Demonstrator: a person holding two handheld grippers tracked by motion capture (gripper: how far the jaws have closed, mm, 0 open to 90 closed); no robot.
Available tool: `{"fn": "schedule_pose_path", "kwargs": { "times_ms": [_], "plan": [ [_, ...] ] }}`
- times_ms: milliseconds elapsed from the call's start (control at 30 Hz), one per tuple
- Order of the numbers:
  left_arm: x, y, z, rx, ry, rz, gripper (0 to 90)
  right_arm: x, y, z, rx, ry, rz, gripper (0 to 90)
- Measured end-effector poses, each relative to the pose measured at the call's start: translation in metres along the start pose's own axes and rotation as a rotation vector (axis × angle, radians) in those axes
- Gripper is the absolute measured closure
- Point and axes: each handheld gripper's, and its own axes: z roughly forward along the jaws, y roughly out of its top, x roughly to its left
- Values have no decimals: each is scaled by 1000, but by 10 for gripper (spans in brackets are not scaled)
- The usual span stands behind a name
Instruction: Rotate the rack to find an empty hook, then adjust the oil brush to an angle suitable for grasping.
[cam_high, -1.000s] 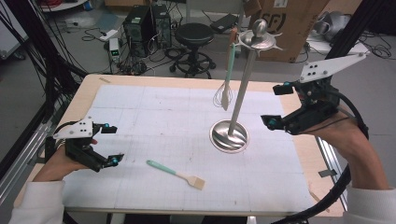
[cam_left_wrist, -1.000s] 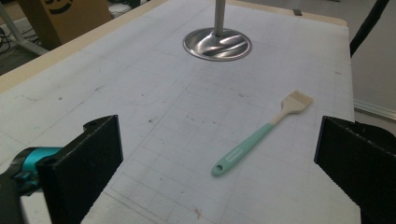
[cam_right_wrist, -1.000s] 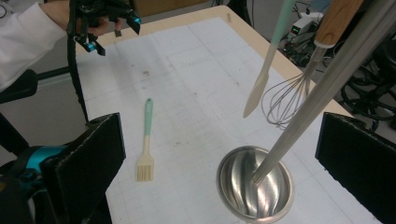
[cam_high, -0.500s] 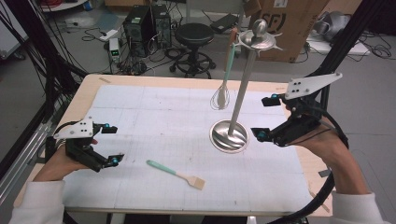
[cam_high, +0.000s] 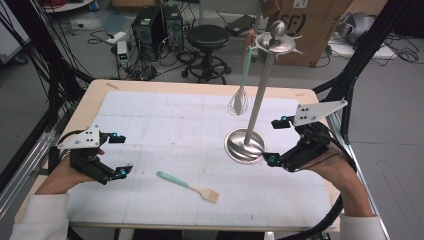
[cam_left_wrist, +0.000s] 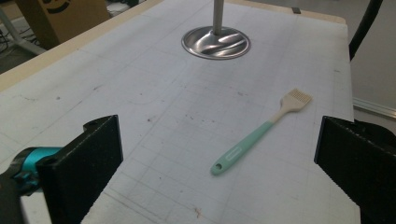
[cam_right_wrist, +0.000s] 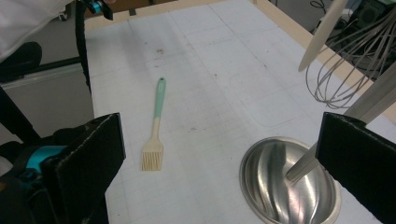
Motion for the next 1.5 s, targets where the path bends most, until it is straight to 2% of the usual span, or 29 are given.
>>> {"fn": "schedule_pose_path", "kwargs": {
  "times_ms": [200, 467, 633, 800, 967, 1133, 1233, 1333, 1433, 1500],
  "plan": [
    [1, 0, 1, 1, -1, -2, 16, -1, -13, 7, -18, 6, 17, 2],
    [-1, 1, 0, -4, -2, 4, 17, -3, -30, 16, -12, -9, 36, 2],
    [-2, 1, -4, -15, 1, 8, 16, -4, -40, 19, -17, -8, 85, 2],
    [2, 1, -4, -15, -9, 16, 16, -4, -52, 27, -31, -5, 102, 2],
    [2, 8, -5, -18, -21, 44, 16, -2, -58, 28, -48, -8, 107, 2],
    [3, 18, -6, 7, -22, 75, 16, -1, -62, 31, -37, -17, 99, 2],
    [3, 25, -6, 12, -37, 95, 17, 1, -64, 31, -49, -16, 94, 2],
    [3, 32, -4, 47, -50, 136, 17, 1, -64, 30, -46, -26, 100, 2],
    [4, 40, -2, 75, -64, 152, 17, 1, -65, 29, -56, -25, 102, 2],
    [4, 47, 0, 105, -70, 179, 17, 1, -64, 30, -58, -24, 98, 2]
  ]
}}
